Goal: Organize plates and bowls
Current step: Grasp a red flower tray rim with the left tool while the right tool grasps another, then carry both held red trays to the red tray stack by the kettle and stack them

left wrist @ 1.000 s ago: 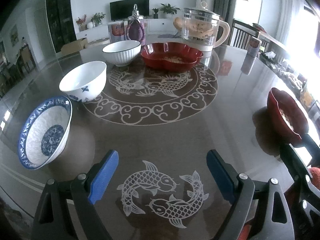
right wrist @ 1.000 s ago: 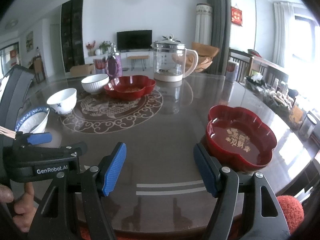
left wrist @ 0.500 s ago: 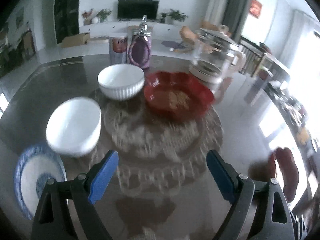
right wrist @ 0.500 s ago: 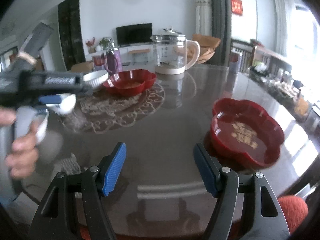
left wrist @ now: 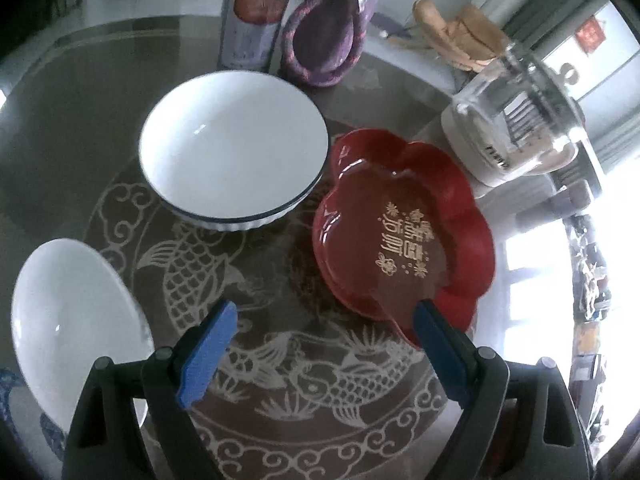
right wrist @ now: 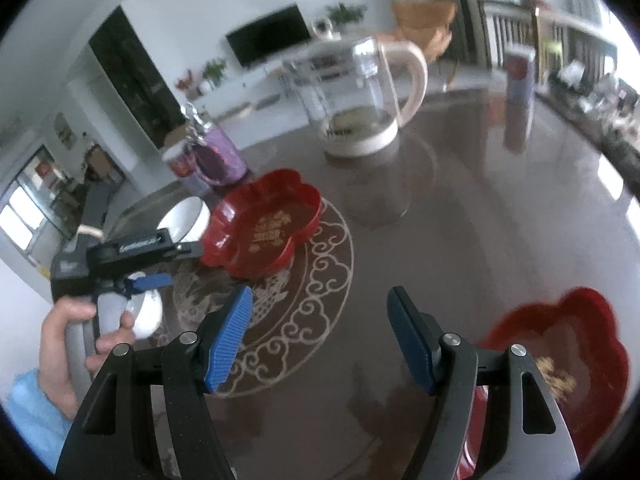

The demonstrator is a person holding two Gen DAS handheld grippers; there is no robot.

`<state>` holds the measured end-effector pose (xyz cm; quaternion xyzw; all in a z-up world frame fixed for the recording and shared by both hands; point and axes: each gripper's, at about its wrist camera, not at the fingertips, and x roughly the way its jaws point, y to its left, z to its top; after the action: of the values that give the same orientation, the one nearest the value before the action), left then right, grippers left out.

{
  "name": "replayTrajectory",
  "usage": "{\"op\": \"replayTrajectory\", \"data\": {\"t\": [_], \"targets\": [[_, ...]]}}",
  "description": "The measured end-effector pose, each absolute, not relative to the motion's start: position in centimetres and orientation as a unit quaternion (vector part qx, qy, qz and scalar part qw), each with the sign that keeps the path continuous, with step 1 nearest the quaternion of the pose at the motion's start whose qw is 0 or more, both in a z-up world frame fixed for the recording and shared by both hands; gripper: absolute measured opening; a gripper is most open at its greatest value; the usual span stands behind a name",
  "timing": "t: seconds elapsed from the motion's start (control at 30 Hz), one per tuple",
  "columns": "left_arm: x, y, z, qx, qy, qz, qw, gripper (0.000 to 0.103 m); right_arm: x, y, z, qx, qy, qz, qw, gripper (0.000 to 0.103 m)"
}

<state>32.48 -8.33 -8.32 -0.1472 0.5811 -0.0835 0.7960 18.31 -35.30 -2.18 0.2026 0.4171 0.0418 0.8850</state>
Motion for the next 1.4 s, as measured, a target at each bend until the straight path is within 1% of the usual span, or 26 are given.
{"op": "replayTrajectory", "data": {"t": [0.23,0.27,0.3,0.33,0.4,0.47,0.5,0.53,0.57,0.6,0.63,0.67,0.7,0.73,0.77,0.83,0.9,1.03,1.17,1.4], "targets": [[33.8,-10.5,-9.4,-0.137,0.585,-0.082,0.795,0.087,27.6,-36.1,-4.5,0.232,0.466,0.051,0.852,0.073],[34.0,-10.6,-9.4,-0.137,0.585,-0.079,0.795,0.085,29.1,-36.0,-5.1,0.235,0.477,0.055,0.845,0.073],[34.2,-10.7,-9.5,-0.138,0.585,-0.078,0.795,0.08,30.4,-35.9,-5.7,0.232,0.487,0.053,0.84,0.073],[34.5,-10.8,-9.6,-0.14,0.585,-0.077,0.795,0.077,31.6,-35.9,-6.3,0.227,0.493,0.043,0.839,0.073],[34.9,-10.8,-9.6,-0.144,0.584,-0.077,0.795,0.074,33.4,-35.6,-7.4,0.221,0.503,0.038,0.835,0.073],[35.4,-10.9,-9.9,-0.142,0.582,-0.073,0.798,0.067,34.9,-35.4,-8.4,0.219,0.51,0.035,0.831,0.073],[35.7,-10.9,-10.0,-0.142,0.582,-0.073,0.797,0.061,35.5,-35.3,-8.8,0.22,0.509,0.035,0.831,0.073],[35.9,-11.0,-10.3,-0.144,0.584,-0.074,0.796,0.053,36.0,-35.2,-9.0,0.222,0.506,0.038,0.832,0.073],[36.2,-11.1,-10.6,-0.146,0.586,-0.075,0.793,0.049,36.2,-35.1,-9.1,0.223,0.504,0.04,0.834,0.073],[36.3,-11.1,-10.8,-0.149,0.589,-0.077,0.79,0.04,36.5,-34.9,-9.2,0.223,0.5,0.043,0.836,0.073],[36.6,-11.2,-11.2,-0.153,0.594,-0.076,0.786,0.035,36.7,-34.8,-9.1,0.221,0.496,0.045,0.838,0.071],[36.7,-11.2,-11.4,-0.155,0.596,-0.077,0.784,0.031,36.8,-34.7,-9.1,0.217,0.491,0.045,0.842,0.056],[36.7,-11.2,-11.5,-0.155,0.597,-0.079,0.783,0.024,36.9,-34.5,-9.1,0.212,0.492,0.047,0.843,0.042],[36.7,-11.3,-11.6,-0.15,0.598,-0.08,0.783,0.02,37.0,-34.3,-9.3,0.21,0.5,0.053,0.838,0.014],[36.6,-11.3,-11.7,-0.147,0.598,-0.081,0.784,0.02,37.3,-34.3,-9.5,0.205,0.506,0.05,0.836,0.011],[36.2,-11.4,-11.5,-0.138,0.597,-0.084,0.786,0.018,36.9,-34.4,-9.5,0.202,0.505,0.053,0.837,0.009],[35.6,-11.4,-11.0,-0.132,0.594,-0.086,0.789,0.018,36.1,-34.7,-9.0,0.209,0.497,0.059,0.84,0.009],[32.9,-12.1,-8.3,-0.107,0.568,-0.101,0.81,0.018,33.0,-35.0,-6.6,0.199,0.475,0.075,0.854,0.009],[29.0,-13.4,-5.2,-0.105,0.552,-0.141,0.815,0.018,27.9,-36.5,-3.6,0.192,0.458,0.076,0.865,0.009],[21.4,-19.4,-0.1,-0.078,0.524,-0.24,0.813,0.018,15.8,-42.1,1.1,0.204,0.429,0.023,0.88,0.009]]}}
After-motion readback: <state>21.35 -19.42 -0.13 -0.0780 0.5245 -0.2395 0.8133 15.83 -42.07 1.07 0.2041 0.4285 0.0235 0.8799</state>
